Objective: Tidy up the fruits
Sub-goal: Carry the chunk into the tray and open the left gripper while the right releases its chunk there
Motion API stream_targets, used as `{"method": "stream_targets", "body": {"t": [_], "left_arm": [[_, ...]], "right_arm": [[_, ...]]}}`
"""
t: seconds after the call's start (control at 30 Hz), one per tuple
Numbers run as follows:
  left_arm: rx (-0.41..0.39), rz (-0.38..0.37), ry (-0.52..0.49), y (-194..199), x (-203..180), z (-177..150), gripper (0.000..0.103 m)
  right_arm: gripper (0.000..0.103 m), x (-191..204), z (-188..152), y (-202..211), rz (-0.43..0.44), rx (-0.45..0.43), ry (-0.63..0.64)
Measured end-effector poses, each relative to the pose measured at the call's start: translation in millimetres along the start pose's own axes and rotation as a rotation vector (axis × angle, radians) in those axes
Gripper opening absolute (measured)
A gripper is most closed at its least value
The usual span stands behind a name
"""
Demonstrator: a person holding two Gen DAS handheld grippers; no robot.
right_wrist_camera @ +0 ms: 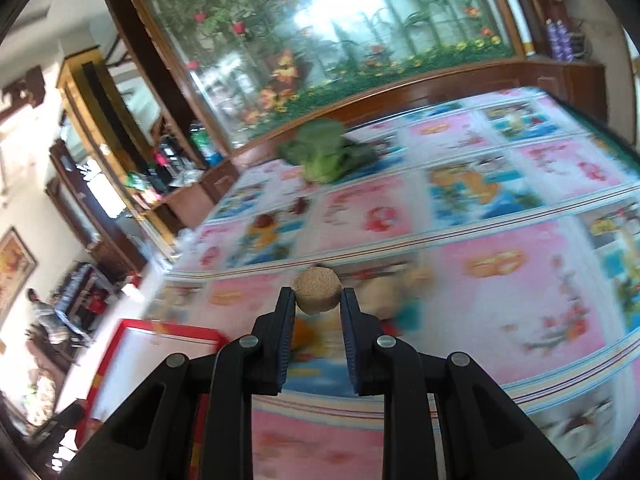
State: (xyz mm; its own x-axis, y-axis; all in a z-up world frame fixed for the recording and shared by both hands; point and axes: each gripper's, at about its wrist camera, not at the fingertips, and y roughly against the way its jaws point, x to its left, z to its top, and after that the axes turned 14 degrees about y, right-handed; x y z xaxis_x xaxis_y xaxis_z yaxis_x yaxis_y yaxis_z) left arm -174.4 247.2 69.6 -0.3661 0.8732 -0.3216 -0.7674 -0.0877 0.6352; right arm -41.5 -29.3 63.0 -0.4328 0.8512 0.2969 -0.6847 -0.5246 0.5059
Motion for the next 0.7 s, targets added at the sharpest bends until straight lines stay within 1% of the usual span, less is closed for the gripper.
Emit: {"method": "stream_targets", "body": {"t": [0.07, 0.17, 0.23, 0.27, 0.3, 0.33, 0.37, 0.4, 0.47, 0.57, 0.7], "left_arm": [[-0.006, 0.000, -0.009, 0, -3, 5, 0.025], [-0.021, 0.022, -0.022, -2, -7, 14, 0.026], [-0.026, 0.038, -0.019, -4, -7, 22, 0.026], [-0.031, 0.047, -0.019, -5, -6, 24, 0.026], [-0.033, 0.063, -0.020, -8, -6, 27, 0.026], [-0.030, 0.072, -0.018, -10, -5, 29, 0.026], [-0.022, 0.082, -0.014, -14, -3, 31, 0.026], [-0.018, 0.090, -0.012, -18, -3, 32, 0.026], [-0.011, 0.111, -0.011, -26, -4, 33, 0.026], [0.014, 0.117, 0.001, -40, -6, 33, 0.026], [0.044, 0.129, -0.008, -53, -10, 30, 0.026]], "right_arm": [[0.021, 25, 3, -14, 0.077, 0.007, 0.002], [0.021, 66, 10, -36, 0.182, 0.029, 0.035], [0.021, 94, 12, -48, 0.254, 0.047, 0.081], [0.021, 104, 12, -53, 0.293, 0.064, 0.104], [0.021, 114, 9, -58, 0.341, 0.099, 0.127], [0.021, 120, 5, -62, 0.371, 0.138, 0.151], [0.021, 127, -2, -65, 0.386, 0.187, 0.188], [0.021, 133, -7, -66, 0.395, 0.219, 0.227], [0.021, 135, -13, -66, 0.396, 0.253, 0.272], [0.021, 130, -17, -71, 0.401, 0.303, 0.239], [0.021, 131, -28, -79, 0.348, 0.367, 0.258]]}}
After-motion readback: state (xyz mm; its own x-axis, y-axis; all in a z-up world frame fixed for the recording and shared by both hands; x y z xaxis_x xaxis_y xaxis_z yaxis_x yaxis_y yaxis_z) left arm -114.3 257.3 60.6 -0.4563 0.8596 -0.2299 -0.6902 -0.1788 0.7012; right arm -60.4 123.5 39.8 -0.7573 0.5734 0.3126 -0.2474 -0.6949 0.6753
